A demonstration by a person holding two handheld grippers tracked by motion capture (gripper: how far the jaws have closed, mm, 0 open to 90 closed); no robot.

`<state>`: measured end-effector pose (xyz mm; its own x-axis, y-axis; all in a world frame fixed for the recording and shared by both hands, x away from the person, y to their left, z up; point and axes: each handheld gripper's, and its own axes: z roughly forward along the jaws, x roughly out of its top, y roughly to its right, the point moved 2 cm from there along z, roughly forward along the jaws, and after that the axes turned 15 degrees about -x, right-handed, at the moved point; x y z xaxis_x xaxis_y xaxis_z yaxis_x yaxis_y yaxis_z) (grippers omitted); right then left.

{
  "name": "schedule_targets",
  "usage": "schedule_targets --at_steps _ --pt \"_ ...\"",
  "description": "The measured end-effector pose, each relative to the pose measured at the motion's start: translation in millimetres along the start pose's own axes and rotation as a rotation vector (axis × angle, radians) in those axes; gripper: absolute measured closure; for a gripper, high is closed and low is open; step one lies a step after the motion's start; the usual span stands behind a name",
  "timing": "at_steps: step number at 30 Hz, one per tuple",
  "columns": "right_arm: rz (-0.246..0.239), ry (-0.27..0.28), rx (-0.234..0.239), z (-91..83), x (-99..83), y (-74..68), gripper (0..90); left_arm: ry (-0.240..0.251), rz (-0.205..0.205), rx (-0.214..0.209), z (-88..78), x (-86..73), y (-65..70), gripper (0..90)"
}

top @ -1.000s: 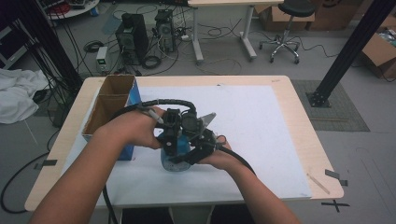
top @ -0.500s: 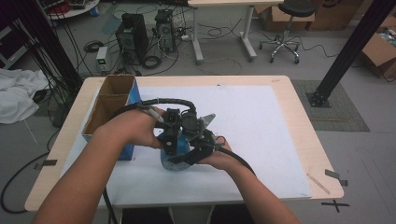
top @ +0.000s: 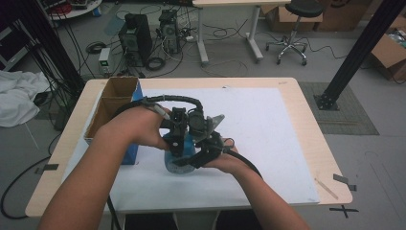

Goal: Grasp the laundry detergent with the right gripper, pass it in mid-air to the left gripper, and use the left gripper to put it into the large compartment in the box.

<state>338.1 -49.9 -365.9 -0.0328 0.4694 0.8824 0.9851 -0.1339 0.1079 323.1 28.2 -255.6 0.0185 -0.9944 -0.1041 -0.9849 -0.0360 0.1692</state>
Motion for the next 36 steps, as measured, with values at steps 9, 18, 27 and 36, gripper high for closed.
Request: schedule_targets --at_steps 9,18,27,36 --pt "0.014 -0.002 -0.038 -10.4 -0.7 4.3 37.1 0.005 -0.015 -0.001 -6.2 -4.2 -2.2 38.1" --pt "0.034 -0.019 -0.027 -21.8 5.2 9.1 30.5 0.008 -0.021 -0.008 -11.0 -5.1 -1.7 38.1" --pt "0.027 -0.064 -0.035 -42.0 11.0 17.9 17.1 0.008 -0.075 -0.027 -18.6 -10.2 -7.1 38.0" --pt "0.007 -0.125 -0.065 -64.5 15.6 24.5 5.9 0.035 -0.175 -0.058 -27.9 -16.3 -18.6 37.9"
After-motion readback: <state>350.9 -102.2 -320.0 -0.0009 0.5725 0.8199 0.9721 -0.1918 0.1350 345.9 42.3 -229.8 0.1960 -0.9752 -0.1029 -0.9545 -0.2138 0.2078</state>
